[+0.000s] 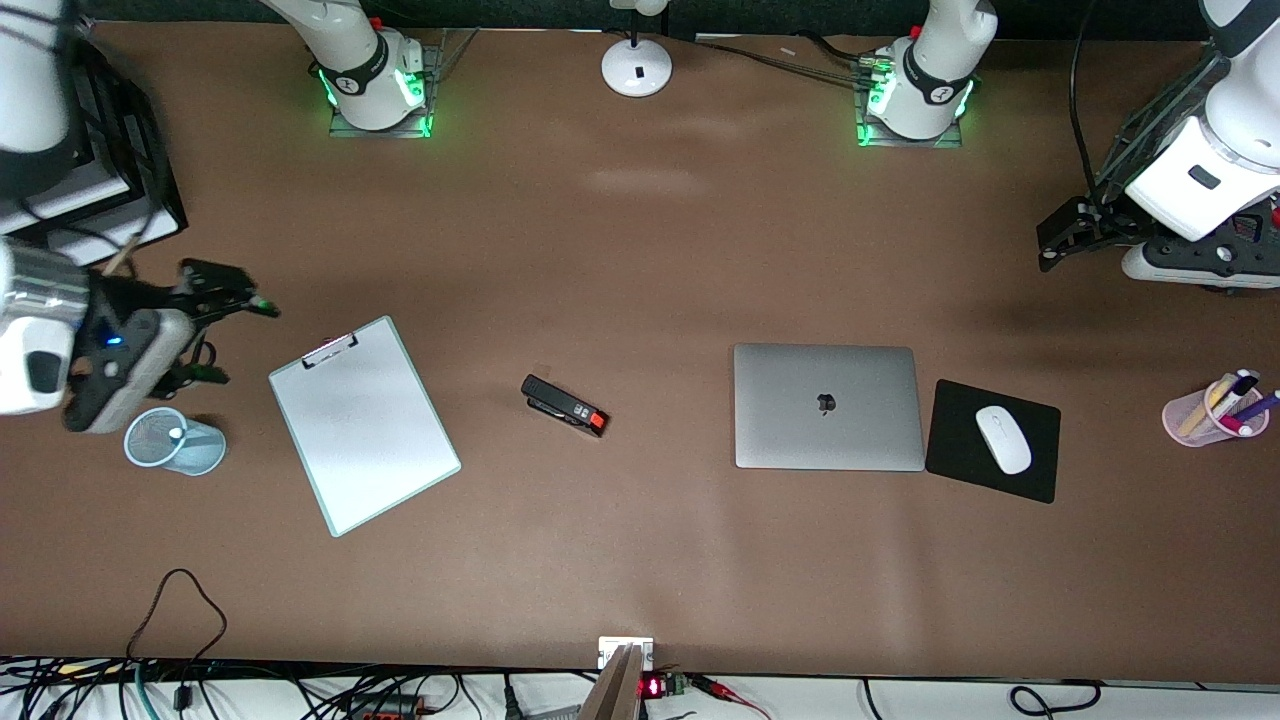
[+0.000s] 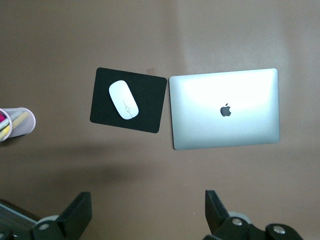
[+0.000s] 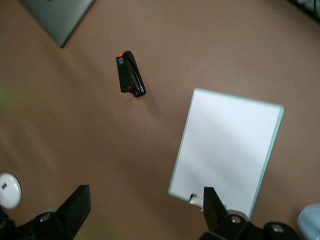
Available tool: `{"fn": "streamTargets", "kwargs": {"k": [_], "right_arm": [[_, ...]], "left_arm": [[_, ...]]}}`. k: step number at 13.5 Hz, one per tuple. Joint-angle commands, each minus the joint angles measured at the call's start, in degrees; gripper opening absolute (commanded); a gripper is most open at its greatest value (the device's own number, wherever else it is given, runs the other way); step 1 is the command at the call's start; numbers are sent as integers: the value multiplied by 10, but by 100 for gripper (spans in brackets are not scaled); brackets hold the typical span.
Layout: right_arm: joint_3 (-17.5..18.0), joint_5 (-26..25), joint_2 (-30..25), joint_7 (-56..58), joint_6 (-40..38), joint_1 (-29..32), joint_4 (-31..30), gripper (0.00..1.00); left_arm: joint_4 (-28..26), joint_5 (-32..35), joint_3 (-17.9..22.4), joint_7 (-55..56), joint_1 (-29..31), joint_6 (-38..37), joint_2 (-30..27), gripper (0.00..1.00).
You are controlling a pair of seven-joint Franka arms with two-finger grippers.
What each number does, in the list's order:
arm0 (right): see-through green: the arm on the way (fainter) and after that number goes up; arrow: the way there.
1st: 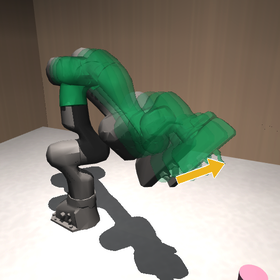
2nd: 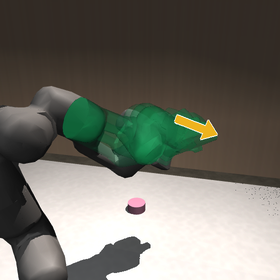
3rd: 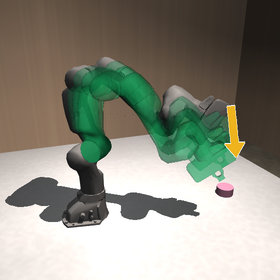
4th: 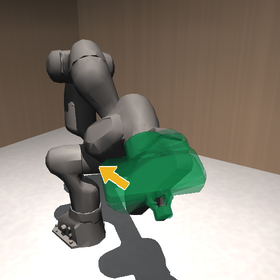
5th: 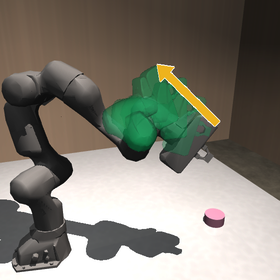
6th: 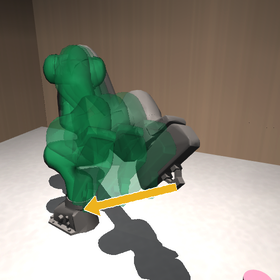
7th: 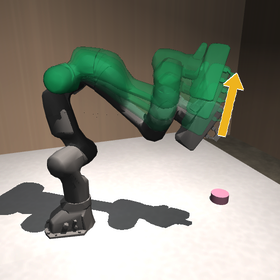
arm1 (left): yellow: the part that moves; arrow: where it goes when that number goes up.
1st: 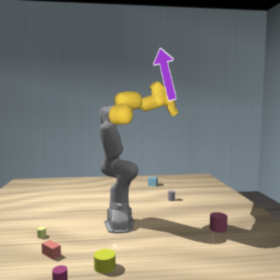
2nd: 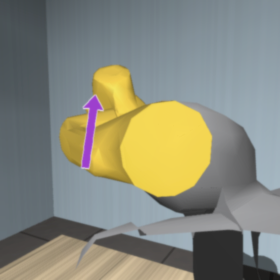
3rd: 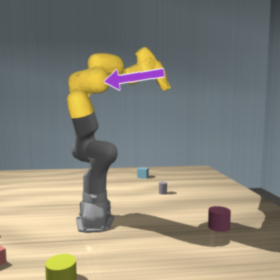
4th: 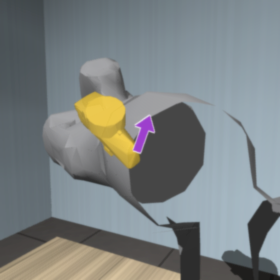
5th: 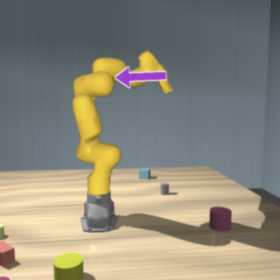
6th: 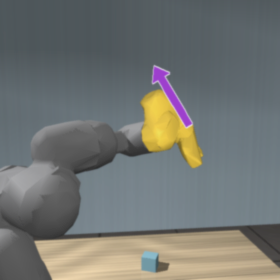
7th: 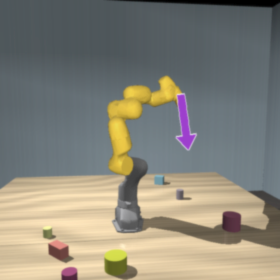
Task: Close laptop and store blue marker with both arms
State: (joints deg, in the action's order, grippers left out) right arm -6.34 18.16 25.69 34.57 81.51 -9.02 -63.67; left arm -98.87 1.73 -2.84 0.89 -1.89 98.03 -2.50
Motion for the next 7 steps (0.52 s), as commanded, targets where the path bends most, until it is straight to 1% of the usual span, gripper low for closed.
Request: {"fn": "streamTargets", "kwargs": {"k": [1, 4, 5, 7], "right_arm": [[-2, -49, -48, -128, 38, -15, -82, 100], [-3, -96, -77, -306, 38, -16, -141, 100], [-3, -124, -90, -341, 36, -14, -157, 100], [-8, -174, -111, -348, 15, -7, -168, 100]], "left_arm": [[17, -6, 0, -10, 0, -15, 4, 100], [17, -6, 1, -10, 0, -15, 4, 100], [17, -6, 0, -10, 0, -16, 4, 100], [17, -6, 1, -10, 0, -16, 4, 100]]}}
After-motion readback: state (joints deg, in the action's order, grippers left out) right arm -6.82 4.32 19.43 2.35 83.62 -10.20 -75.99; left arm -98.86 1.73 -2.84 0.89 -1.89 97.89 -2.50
